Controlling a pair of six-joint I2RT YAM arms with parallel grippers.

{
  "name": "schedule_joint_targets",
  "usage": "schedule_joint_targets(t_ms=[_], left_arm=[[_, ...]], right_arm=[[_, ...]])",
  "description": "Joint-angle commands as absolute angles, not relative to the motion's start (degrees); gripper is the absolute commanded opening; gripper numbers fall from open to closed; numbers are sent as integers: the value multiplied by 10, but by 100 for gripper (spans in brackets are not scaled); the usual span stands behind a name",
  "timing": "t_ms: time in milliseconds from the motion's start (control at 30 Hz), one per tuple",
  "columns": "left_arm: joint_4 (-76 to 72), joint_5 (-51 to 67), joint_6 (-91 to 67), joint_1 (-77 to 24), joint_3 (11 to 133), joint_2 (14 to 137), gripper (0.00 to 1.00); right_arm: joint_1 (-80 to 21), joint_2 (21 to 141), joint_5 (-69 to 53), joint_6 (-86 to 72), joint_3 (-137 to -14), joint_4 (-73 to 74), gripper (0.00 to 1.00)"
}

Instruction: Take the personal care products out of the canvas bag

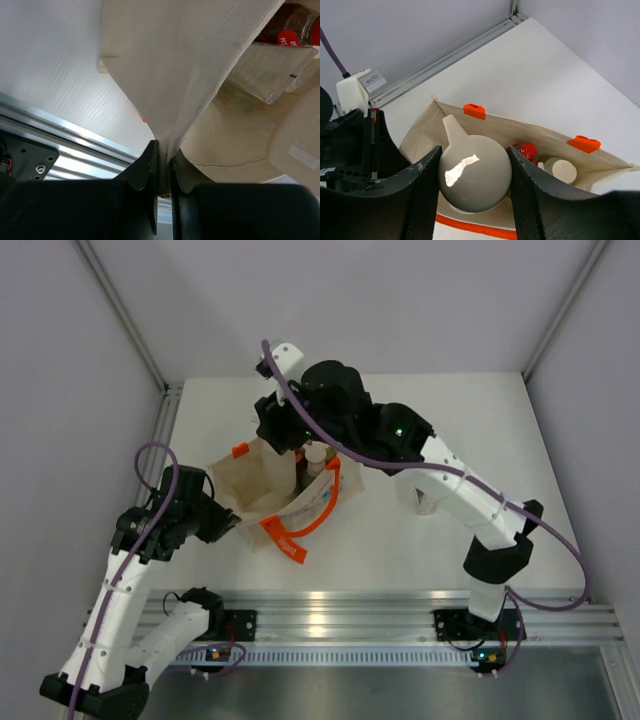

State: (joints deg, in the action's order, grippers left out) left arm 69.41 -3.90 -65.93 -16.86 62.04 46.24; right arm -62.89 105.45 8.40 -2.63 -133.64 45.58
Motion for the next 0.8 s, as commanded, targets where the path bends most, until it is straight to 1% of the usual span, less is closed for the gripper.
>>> schedule_joint_targets(t_ms=[0, 167, 367, 533, 567, 633, 667, 767], left_arm=[[666, -63, -669, -163, 622, 454, 0], [665, -64, -671, -163, 622, 454, 0], [662, -64, -672, -163, 621, 455, 0], [660, -63, -672, -163, 621, 458, 0], [661, -63, -672, -163, 622, 459, 0], [660, -63, -672, -163, 621, 459, 0], [660, -63, -672, -163, 621, 458, 0], [659, -63, -672, -163, 620, 461, 0]], right_arm=[[-642, 976, 122, -34, -1384, 408, 0], [-642, 924, 170, -28, -1363, 417, 0], [-637, 868, 239, -27, -1311, 433, 0], [-615, 803, 277, -45, -1207, 423, 0], [-614, 789, 286, -44, -1161, 412, 0], [-611, 742, 301, -42, -1105, 360, 0], [-609, 729, 308, -45, -1053, 342, 0], [-604, 683, 325, -46, -976, 302, 0]])
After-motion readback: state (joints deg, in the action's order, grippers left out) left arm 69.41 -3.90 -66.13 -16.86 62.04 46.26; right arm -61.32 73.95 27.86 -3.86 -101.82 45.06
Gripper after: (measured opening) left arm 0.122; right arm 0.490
